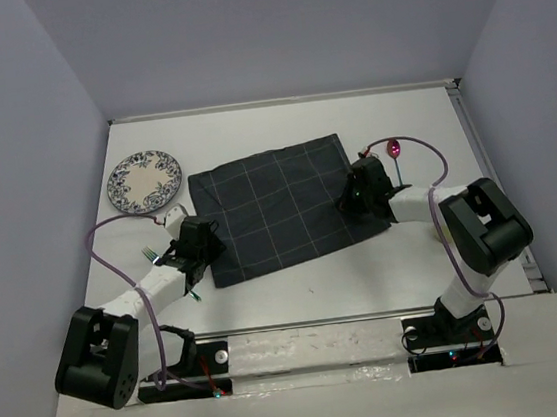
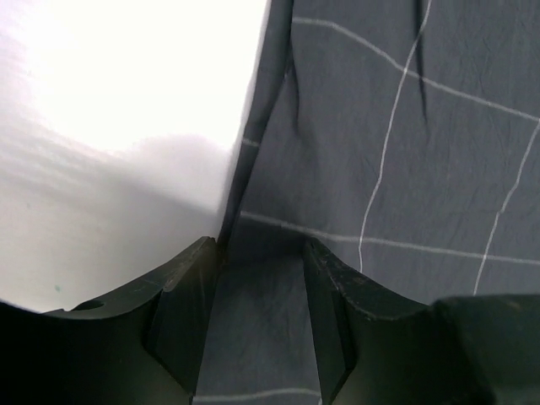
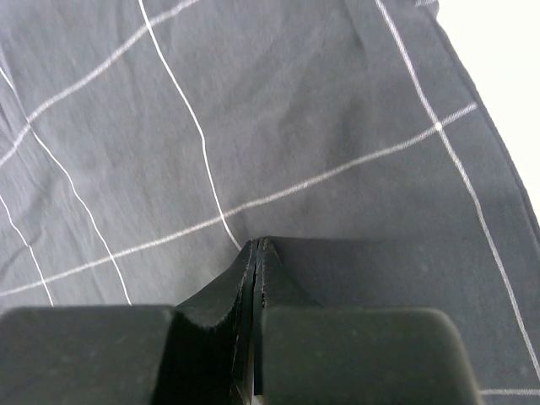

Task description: Set the dinner table for one person

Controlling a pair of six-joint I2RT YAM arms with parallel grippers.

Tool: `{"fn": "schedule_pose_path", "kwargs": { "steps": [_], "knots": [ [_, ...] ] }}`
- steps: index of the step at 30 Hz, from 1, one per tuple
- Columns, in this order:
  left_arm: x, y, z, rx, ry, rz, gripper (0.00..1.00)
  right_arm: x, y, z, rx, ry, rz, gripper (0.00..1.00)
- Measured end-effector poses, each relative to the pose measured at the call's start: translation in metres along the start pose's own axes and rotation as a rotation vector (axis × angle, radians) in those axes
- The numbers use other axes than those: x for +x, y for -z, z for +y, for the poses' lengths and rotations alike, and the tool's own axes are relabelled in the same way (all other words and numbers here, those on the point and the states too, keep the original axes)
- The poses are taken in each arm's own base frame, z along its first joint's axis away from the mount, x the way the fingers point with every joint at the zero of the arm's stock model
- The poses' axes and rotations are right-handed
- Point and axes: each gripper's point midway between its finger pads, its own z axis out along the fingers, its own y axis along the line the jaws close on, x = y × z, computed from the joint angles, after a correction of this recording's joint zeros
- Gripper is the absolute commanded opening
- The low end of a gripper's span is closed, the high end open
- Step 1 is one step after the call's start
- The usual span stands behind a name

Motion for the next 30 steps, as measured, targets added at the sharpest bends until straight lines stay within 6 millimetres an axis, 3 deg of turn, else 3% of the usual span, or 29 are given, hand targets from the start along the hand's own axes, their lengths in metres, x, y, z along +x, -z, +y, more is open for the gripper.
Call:
{"fn": "schedule_pose_path", "kwargs": {
  "steps": [6,12,23,30],
  "knots": [
    [-0.023,-0.016,-0.01,-0.008,0.016,-0.034,0.56,-0.007,0.001,0.001,0.005,-0.011,-0.029,0.0],
    [-0.044,-0.038,-0.03,-0.003,0.027,-0.067,0.57,0.015,0.015,-0.012,-0.01,-0.046,-0.015,0.0],
    [-0.058,-0.05,-0.018,-0.038,0.062,-0.09,0.58,0.045,0.048,-0.024,-0.066,-0.071,0.008,0.0],
    [-0.078,-0.058,-0.041,0.004,0.073,-0.114,0.58,0.05,0.059,-0.021,-0.086,-0.068,0.024,0.0]
  ]
}}
